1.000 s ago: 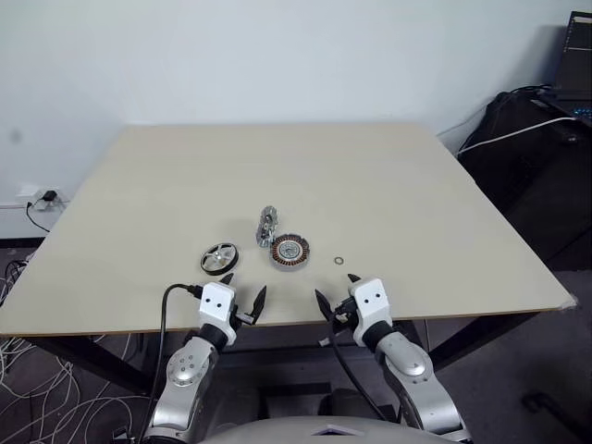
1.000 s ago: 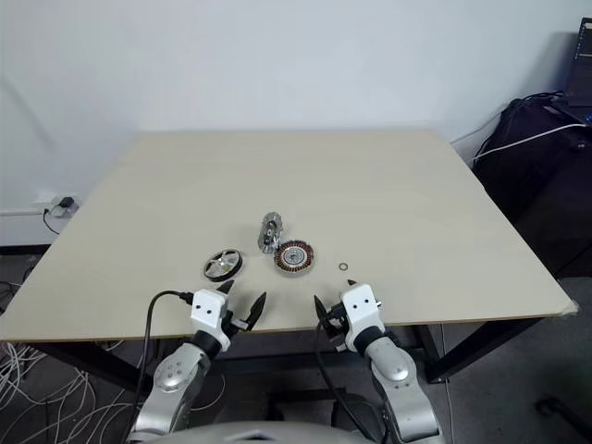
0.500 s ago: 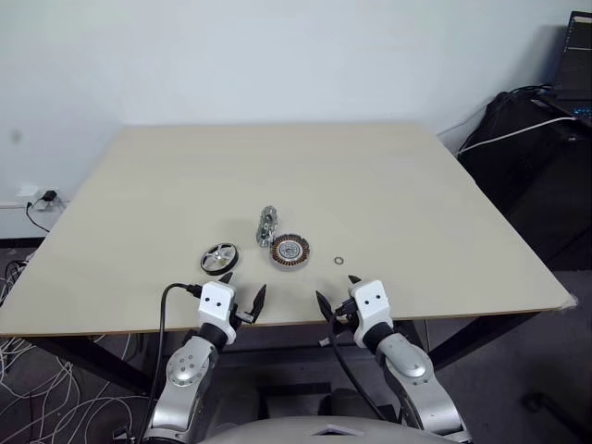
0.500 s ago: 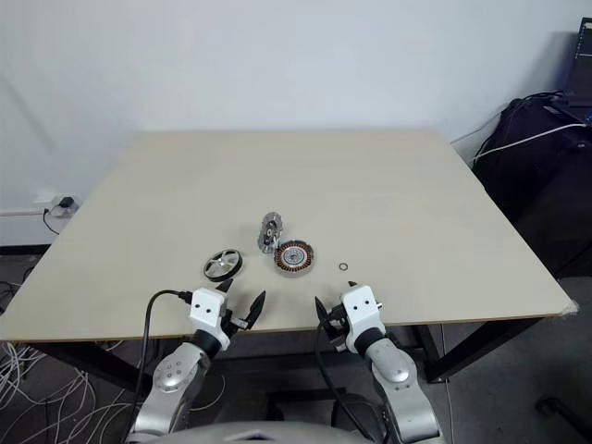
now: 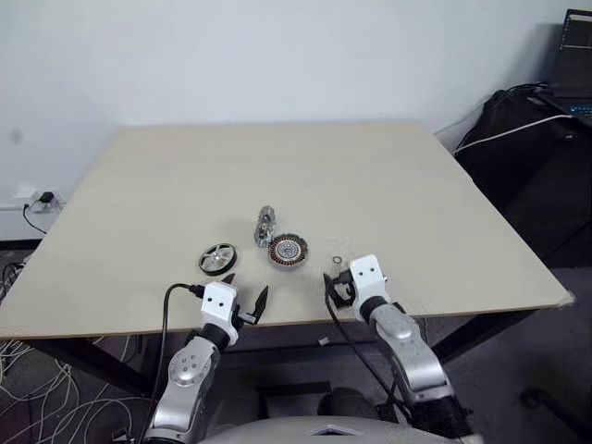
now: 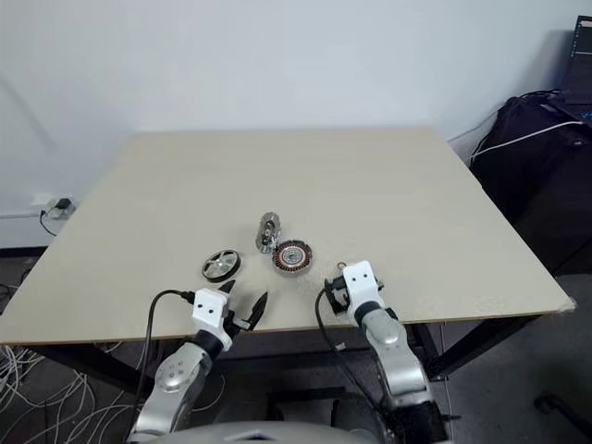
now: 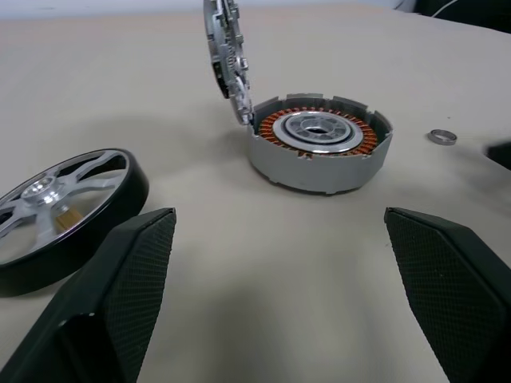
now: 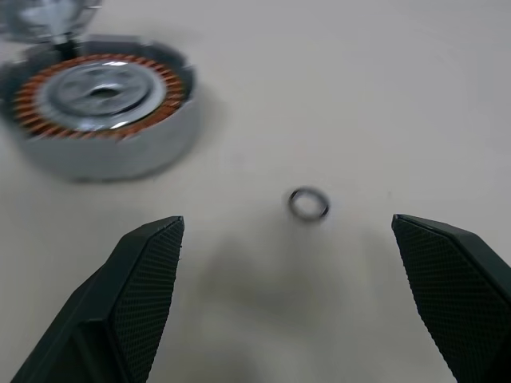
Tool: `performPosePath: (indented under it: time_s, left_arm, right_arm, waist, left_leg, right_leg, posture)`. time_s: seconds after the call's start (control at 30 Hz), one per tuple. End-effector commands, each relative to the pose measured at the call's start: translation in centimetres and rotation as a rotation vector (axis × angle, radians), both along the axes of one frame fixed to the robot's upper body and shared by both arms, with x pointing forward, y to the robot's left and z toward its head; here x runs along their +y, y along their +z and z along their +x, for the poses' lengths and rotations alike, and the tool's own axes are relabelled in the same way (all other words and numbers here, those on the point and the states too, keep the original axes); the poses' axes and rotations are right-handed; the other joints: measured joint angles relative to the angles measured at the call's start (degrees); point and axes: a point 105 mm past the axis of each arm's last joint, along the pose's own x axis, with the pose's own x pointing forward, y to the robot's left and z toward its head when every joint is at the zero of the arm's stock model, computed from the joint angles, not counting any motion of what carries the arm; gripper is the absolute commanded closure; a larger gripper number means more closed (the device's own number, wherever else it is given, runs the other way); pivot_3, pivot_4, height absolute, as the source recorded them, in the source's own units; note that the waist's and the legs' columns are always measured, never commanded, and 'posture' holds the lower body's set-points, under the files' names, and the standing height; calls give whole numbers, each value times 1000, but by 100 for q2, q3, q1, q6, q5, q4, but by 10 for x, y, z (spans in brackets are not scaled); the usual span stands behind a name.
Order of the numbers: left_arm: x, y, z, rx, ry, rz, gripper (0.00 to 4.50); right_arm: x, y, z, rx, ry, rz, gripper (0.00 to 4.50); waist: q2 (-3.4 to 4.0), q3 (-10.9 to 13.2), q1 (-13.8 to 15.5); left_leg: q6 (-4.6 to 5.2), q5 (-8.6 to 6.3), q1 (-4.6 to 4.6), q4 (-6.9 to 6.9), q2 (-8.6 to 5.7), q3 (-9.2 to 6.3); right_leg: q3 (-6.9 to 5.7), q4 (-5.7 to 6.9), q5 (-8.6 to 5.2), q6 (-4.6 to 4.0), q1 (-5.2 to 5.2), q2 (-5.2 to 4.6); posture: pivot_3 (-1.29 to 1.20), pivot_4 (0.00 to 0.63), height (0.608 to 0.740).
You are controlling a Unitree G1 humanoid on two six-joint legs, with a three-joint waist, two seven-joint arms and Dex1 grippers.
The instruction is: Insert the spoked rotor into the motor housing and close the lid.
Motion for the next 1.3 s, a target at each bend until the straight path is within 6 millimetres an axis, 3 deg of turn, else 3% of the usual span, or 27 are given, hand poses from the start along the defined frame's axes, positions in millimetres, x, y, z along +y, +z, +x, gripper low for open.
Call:
performPosePath:
  time_s: [0.03,0.5,1.13,1.3]
  left_arm:
    - [-3,17,6,-68,-10,-3,63]
    - [-1,15,4,-56,12,-14,63]
    - [0,15,6,-56,10,-9,63]
    - [0,15,6,-55,8,-8,0]
  right_arm:
    - [-2,2,16,2,-25,13,0]
    - [2,-7,49,45,-47,65,0]
    - [18,-27,38,120,-6,105,0]
    - [22,-29,33,136,-4,132,1266]
  waist:
    - [-1,0,2]
    - [6,3,-15]
    - [9,0,-71]
    - [9,-1,-71]
  left_leg:
    - [0,0,-1,0,0,1]
    - [3,2,5,2,-2,4]
    - [3,3,18,4,-1,8]
    - [2,2,18,4,0,8]
  right_leg:
    - [-4,-1,0,0,0,1]
    - [-9,5,-1,-2,4,10]
    - [-1,21,-2,-3,9,15]
    - [1,22,-3,-5,8,14]
  posture:
    - [0,0,740]
    - [0,0,740]
    - [0,0,740]
    - [0,0,740]
